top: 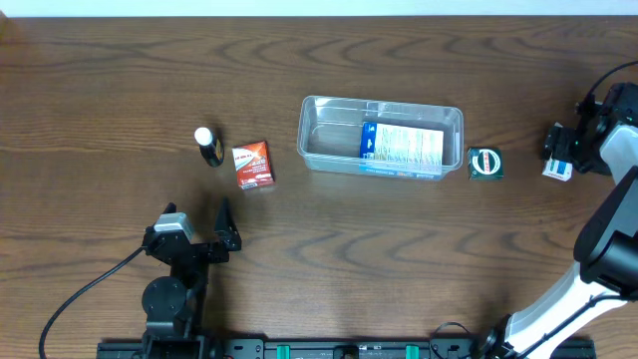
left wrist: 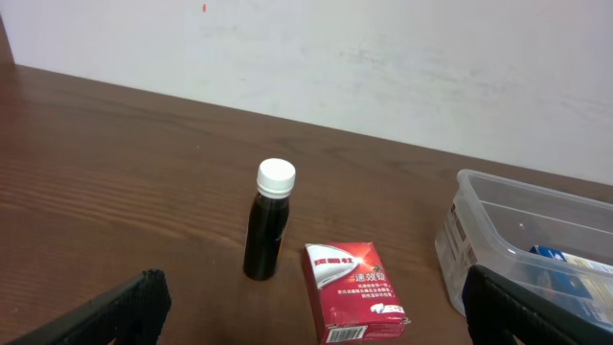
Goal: Pack container
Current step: 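Lower the right gripper and grasp the white Panadol box, then lift the Panadol box with the right gripper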
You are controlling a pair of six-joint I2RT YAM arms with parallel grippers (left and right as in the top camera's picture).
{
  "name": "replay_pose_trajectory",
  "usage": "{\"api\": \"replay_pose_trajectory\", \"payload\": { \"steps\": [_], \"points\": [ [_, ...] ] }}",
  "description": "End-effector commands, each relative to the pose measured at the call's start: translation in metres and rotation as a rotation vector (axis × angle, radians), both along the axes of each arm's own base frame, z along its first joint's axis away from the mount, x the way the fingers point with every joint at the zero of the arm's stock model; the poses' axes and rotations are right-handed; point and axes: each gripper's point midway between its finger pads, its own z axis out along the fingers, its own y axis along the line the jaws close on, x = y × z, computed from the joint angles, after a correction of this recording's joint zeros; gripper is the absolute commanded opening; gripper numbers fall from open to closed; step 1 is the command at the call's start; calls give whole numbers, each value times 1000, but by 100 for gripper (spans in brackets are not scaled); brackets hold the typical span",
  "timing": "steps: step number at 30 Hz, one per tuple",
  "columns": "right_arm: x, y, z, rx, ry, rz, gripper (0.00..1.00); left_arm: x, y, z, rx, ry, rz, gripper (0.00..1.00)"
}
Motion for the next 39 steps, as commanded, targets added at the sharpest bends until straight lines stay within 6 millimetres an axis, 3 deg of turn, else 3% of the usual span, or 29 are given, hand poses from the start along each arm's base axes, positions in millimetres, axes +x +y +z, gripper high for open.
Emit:
{"api": "replay_pose_trajectory", "payload": {
  "steps": [1,11,17,29,31,35,39],
  "points": [
    [16,12,-1,70,-56,16,99,-1,0,-17,12,49,1,98],
    [14,10,-1,115,-73,-82,98,-1,0,-17,12,49,1,98],
    [4,-4,-6,136,-69,-171,85,-1,0,-17,12,49,1,98],
    [2,6,-28,164,-23,-60,86,-1,0,-17,11,49,1,98],
    [2,6,-29,149,-14,-39,81,-1,0,-17,11,49,1,98],
    [3,-1,-26,112,-8,-48,63,-1,0,-17,12,49,1,98],
    [3,-4,-25,97,-4,-53,62,-1,0,-17,11,49,1,98]
  ]
}}
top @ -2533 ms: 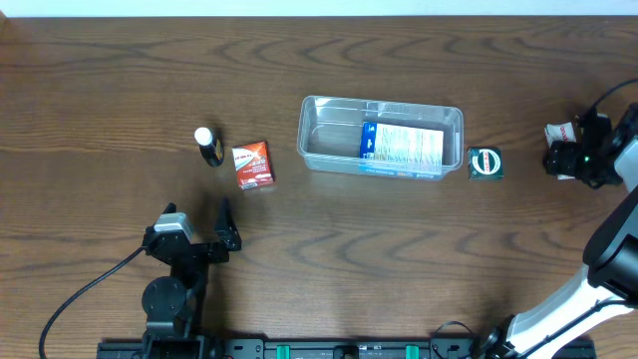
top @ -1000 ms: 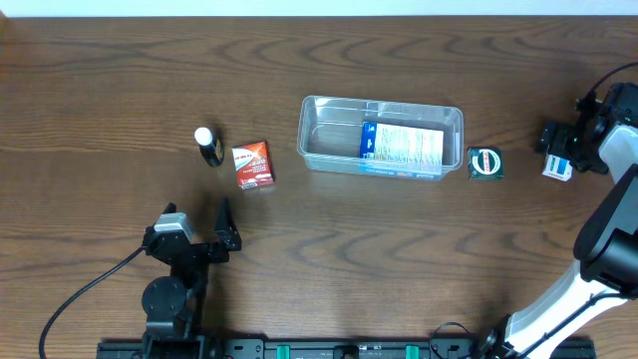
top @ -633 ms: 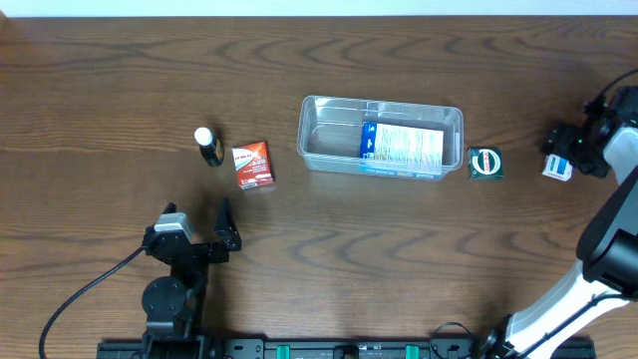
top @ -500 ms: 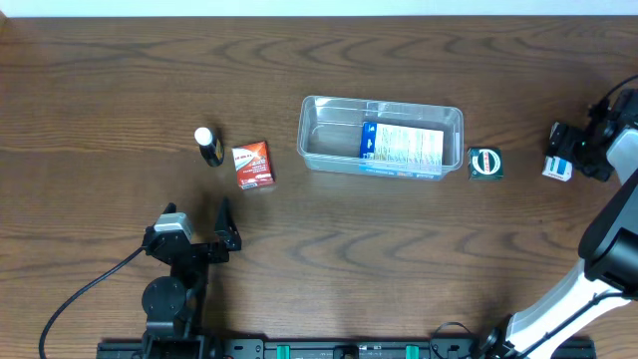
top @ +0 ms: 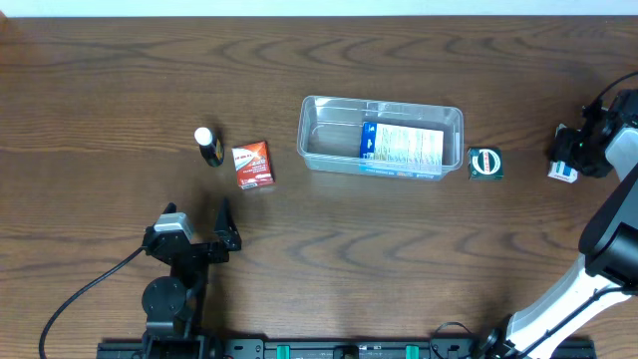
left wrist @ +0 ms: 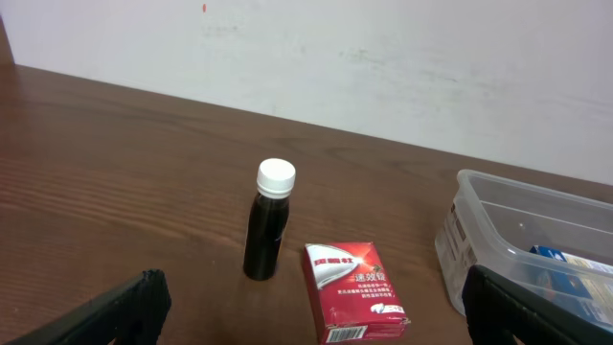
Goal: Pack container
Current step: 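Lift the Panadol box with the right gripper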
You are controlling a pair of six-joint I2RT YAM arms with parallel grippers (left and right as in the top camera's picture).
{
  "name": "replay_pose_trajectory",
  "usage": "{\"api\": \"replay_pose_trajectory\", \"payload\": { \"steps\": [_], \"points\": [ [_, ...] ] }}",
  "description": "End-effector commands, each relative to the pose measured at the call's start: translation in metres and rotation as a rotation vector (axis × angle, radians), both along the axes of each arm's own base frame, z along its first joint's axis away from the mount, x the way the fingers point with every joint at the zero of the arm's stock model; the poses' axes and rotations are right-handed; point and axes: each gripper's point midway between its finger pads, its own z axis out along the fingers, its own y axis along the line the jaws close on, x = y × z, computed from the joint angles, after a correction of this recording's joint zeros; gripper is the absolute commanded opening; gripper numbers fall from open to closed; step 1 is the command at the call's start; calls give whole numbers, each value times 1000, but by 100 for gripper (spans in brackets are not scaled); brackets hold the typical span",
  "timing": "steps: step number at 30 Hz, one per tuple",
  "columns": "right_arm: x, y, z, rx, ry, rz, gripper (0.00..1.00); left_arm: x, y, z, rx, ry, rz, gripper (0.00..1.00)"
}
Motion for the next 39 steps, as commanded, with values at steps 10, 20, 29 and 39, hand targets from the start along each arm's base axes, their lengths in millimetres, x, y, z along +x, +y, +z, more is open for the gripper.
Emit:
{"api": "replay_pose_trajectory", "payload": {
  "steps": [10,20,29,39],
  "points": [
    [-1,-4,-8,-32,37,6,39,-1,0,-17,11,49,1,98],
    [19,8,43,-62,-46,34,43,-1,0,-17,11,49,1,98],
    [66,87,181,-118,-231,274,43,-1,0,-17,12,49,1,98],
    [44,267,251,-115,-298,918,40,-1,0,-17,11,49,1,98]
  ]
}}
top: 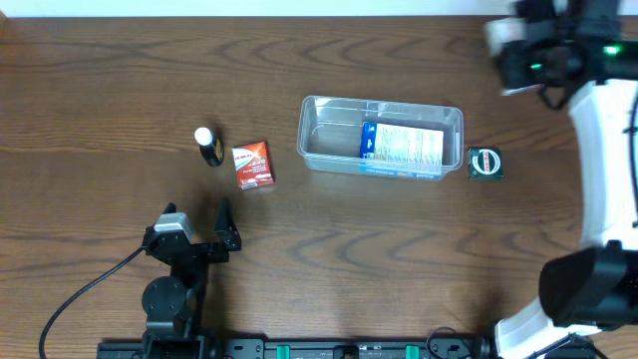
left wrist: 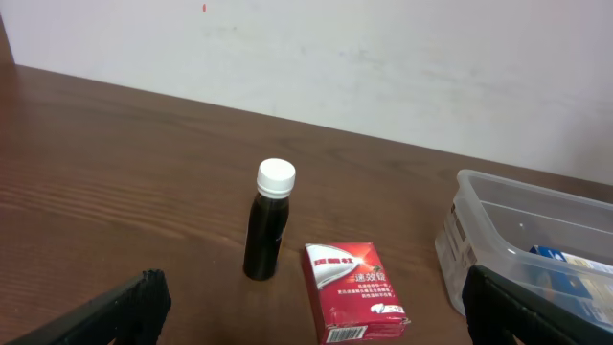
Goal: Pack container
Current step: 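Lift the Panadol box with the right gripper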
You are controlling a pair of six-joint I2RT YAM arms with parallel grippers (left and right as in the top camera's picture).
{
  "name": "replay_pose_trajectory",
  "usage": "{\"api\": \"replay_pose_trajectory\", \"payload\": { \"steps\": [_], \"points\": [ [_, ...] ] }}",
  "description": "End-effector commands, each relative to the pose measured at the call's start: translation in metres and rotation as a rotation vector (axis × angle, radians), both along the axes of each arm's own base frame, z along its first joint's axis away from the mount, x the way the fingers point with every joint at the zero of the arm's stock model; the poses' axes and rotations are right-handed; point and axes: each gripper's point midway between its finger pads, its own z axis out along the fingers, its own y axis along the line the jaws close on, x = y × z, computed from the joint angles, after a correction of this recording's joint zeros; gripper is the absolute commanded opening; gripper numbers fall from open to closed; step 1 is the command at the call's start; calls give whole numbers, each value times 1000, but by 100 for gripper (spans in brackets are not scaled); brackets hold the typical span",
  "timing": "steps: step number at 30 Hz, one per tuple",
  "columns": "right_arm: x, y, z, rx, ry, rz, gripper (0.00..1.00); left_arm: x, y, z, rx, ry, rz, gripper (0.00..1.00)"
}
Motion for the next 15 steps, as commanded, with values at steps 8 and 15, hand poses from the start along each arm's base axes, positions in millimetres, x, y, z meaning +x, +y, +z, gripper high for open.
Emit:
{"api": "replay_pose_trajectory", "payload": {
  "steps": [8,15],
  "points": [
    [-61,115,-21,-151,117,579,45,-1,0,-17,11,49,1,98],
    [-64,115,-34,-236,128,673,47,-1,0,-17,11,49,1,98]
  ]
}}
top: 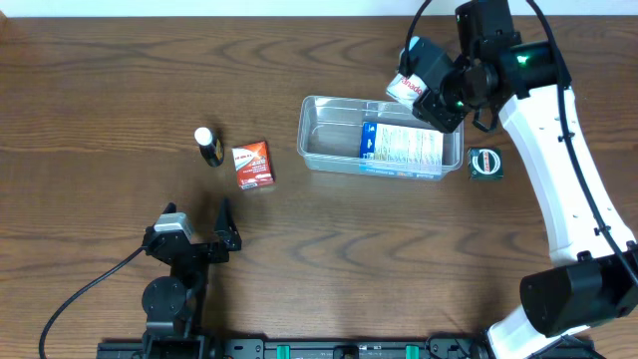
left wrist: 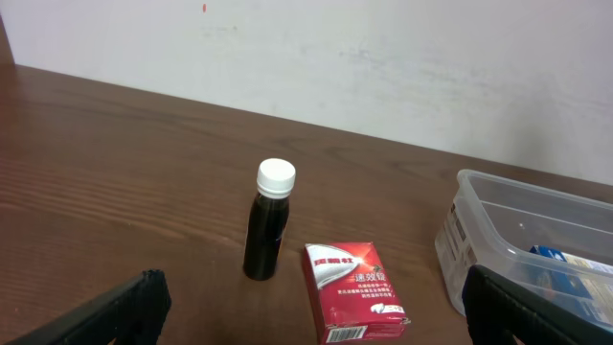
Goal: Pack container
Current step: 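Lift the Panadol box with the right gripper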
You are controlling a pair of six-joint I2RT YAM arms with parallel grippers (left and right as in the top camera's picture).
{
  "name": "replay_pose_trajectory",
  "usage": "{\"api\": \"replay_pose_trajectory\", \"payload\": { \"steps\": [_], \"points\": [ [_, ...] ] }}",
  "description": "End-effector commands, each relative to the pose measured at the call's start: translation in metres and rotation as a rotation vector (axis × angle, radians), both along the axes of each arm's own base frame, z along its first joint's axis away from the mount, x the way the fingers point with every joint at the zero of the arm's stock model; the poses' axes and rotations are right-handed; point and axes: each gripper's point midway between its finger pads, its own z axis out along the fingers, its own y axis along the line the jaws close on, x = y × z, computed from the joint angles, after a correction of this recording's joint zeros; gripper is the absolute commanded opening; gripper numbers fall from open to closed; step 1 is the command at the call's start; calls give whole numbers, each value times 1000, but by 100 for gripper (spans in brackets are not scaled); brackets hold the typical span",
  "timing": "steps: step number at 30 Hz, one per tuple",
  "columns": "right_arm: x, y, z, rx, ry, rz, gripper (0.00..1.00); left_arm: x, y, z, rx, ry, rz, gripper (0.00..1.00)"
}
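The clear plastic container [top: 319, 140] lies mid-table with a blue and white box [top: 402, 146] flat in its right half. My right gripper [top: 418, 92] hangs over the container's back rim, shut on a small white box [top: 402, 88] with red print. A dark bottle with a white cap [top: 207, 146] [left wrist: 269, 220] stands left of the container, and a red box [top: 252, 165] [left wrist: 354, 292] lies beside it. My left gripper [top: 199, 244] [left wrist: 311, 321] rests open near the front edge, facing the bottle and the red box, with its fingers [left wrist: 124, 307] wide apart and nothing between them.
A small dark green square item with a round face [top: 485, 163] lies just right of the container. The container's near wall [left wrist: 460, 244] shows at the right in the left wrist view. A white wall rises behind the table's far edge.
My right gripper has moved from high at the table's back right to just over the container's back rim, still holding the small white box. The left arm, bottle and red box are unchanged.
My right gripper was at the far right edge on a small white box lying on the table, and stayed there at the following moment. Then it was raised at the back right with the box gone from the table. Now it holds the box above the container.
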Motion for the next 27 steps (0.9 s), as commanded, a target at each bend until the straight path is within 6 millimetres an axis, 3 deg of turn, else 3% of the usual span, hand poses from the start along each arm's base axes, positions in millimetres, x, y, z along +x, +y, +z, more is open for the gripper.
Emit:
{"api": "replay_pose_trajectory", "payload": {
  "steps": [1,8,14,16,24,25,27],
  "points": [
    [-2,-2,-12,-61,-3,104,47,-1,0,-17,11,49,1,98],
    [-7,-3,-42,-120,5,247,53,-1,0,-17,11,49,1,98],
    [2,-3,-62,-119,-19,243,38,-1,0,-17,11,49,1,98],
    [2,-3,-63,-118,-22,242,34,-1,0,-17,11,49,0,98],
    [6,-1,-62,-90,-19,177,37,-1,0,-17,12,49,1,98],
    [8,-1,-61,-79,-21,150,35,-1,0,-17,11,49,1,98],
    [11,0,-59,-58,-24,103,22,-1,0,-17,12,49,1,98]
  ]
}}
